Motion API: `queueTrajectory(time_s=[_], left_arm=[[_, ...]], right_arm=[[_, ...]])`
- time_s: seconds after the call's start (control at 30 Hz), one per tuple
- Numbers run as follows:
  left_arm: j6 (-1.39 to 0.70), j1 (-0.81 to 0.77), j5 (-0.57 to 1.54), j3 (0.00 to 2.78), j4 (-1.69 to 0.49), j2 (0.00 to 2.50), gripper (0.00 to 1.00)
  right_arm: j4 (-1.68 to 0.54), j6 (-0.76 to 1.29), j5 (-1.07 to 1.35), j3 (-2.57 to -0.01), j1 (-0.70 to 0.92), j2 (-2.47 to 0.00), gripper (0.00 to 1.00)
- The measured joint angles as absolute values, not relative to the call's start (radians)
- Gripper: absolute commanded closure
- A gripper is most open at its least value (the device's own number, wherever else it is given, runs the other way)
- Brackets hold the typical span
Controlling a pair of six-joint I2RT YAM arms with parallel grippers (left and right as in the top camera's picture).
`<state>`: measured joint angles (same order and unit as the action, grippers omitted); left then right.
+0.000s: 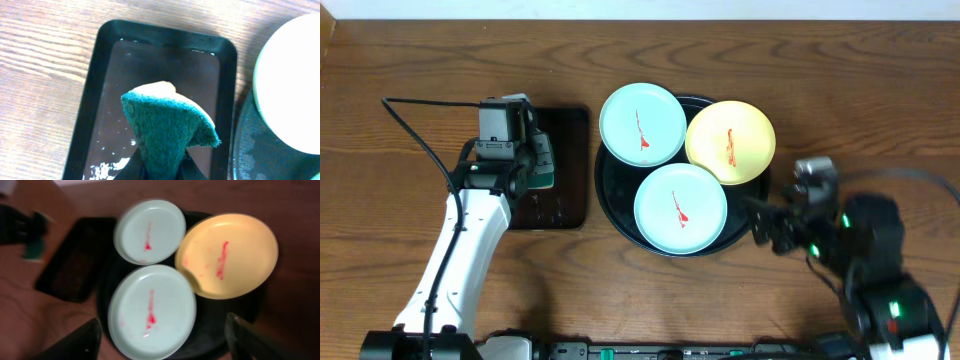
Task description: Clean dirty plates on tray and stack at the side
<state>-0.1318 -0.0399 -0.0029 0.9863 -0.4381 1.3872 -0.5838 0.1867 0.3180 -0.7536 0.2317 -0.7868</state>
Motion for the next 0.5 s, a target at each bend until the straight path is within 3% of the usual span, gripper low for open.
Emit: queueTrajectory(time_s=[0.17,0.3,0.37,0.5], left_arm=[[-0.132,-0.040,0.002,0.986,-0.440,1.387,0.93],[-0.132,-0.040,0.006,0.986,-0.440,1.387,0.93],[-0.132,-0.040,0.006,0.986,-0.440,1.387,0.93],[-0.132,-0.040,0.006,0.986,-0.440,1.387,0.93]], right_arm=[[-0.637,0.119,0.294,-0.891,0.239,-1.066,0.46],[-0.636,0.112,0.267,-0.929,0.290,-1.260,0.78],[-0.635,0.109,0.254,-0.932,0.311,-1.319,0.79],[-0.632,0.128,0.215,-0.933,0.353,-1.423,0.71]])
